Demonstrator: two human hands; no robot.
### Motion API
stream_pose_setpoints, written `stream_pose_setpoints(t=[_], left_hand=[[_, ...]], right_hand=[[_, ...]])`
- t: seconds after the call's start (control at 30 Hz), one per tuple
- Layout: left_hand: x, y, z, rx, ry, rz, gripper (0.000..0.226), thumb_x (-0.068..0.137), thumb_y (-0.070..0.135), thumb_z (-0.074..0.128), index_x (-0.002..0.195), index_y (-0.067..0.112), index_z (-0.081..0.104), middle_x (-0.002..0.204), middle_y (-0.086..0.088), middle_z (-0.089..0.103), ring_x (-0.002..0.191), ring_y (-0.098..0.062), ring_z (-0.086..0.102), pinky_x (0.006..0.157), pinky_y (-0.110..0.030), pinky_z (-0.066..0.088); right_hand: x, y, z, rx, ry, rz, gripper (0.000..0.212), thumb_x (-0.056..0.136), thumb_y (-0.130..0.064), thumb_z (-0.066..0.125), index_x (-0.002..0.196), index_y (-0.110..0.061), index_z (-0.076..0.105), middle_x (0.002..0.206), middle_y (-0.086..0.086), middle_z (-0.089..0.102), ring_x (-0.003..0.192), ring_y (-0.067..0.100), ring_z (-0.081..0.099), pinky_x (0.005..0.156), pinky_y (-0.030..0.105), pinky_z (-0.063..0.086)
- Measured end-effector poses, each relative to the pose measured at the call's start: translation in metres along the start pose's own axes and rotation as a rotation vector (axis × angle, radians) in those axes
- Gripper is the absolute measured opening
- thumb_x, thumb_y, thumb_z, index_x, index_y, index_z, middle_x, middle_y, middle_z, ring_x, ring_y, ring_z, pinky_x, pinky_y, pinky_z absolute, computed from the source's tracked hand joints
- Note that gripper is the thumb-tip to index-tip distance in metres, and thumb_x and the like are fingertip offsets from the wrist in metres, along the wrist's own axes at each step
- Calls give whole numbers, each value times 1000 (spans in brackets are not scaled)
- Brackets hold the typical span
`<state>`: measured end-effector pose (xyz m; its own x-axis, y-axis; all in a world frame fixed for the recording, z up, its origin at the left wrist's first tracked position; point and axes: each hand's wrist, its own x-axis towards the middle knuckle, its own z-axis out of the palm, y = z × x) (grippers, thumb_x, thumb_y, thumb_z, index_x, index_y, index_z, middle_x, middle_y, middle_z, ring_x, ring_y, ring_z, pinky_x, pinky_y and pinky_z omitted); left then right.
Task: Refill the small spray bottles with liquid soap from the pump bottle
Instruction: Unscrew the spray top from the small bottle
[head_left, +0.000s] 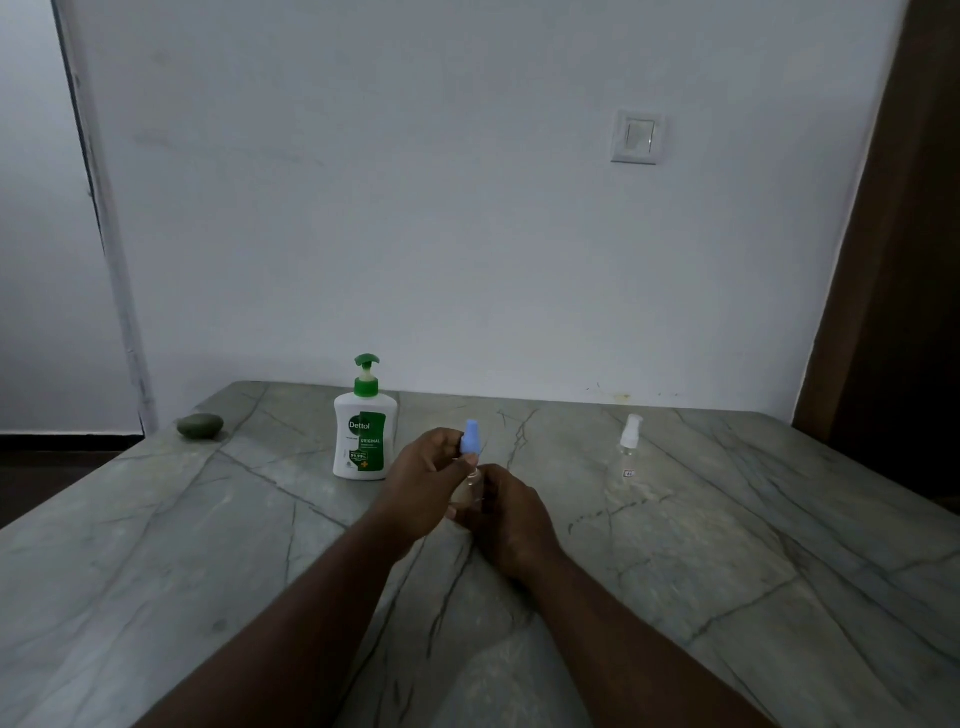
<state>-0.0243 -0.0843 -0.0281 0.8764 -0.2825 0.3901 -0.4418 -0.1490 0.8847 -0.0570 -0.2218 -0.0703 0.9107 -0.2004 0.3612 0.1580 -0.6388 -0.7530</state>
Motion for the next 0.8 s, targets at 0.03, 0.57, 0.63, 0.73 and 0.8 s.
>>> stream_pose_setpoints(t=[0.03,0.57,0.63,0.73,0.8], left_hand=[[0,1,0,-13,6,-3,6,101,19,65,105,23,69,96,0,75,77,-4,71,57,-15,54],[6,13,-19,-610,275,-138,13,100,14,65,112,13,69,112,-8,76,104,-20,69,83,-32,53],[7,13,-24,-644,312,-165,11,99,14,65,110,15,69,108,-6,76,101,-20,70,84,-33,54],[9,13,-28,-666,357,-184,10,98,12,65,106,15,70,104,-7,77,97,-21,70,87,-36,55],[9,11,-31,-603,379,-181,9,97,12,65,104,15,70,102,-9,76,94,-22,70,84,-36,55]], right_hand=[[0,0,0,3,-6,7,41,83,-51,77,117,-32,66,110,-10,74,97,11,69,88,33,57],[-3,-4,-2,78,-36,52,52,76,-53,81,121,-32,65,117,-10,73,105,14,69,97,44,56],[-4,-4,-3,88,-39,56,52,74,-53,81,119,-31,66,115,-10,74,104,14,70,96,44,56],[-6,-4,-5,95,-37,52,53,70,-56,80,114,-31,67,110,-10,75,101,13,71,94,45,56],[-7,-5,-5,89,-32,52,57,65,-62,77,113,-32,67,108,-11,75,99,13,71,93,45,56]])
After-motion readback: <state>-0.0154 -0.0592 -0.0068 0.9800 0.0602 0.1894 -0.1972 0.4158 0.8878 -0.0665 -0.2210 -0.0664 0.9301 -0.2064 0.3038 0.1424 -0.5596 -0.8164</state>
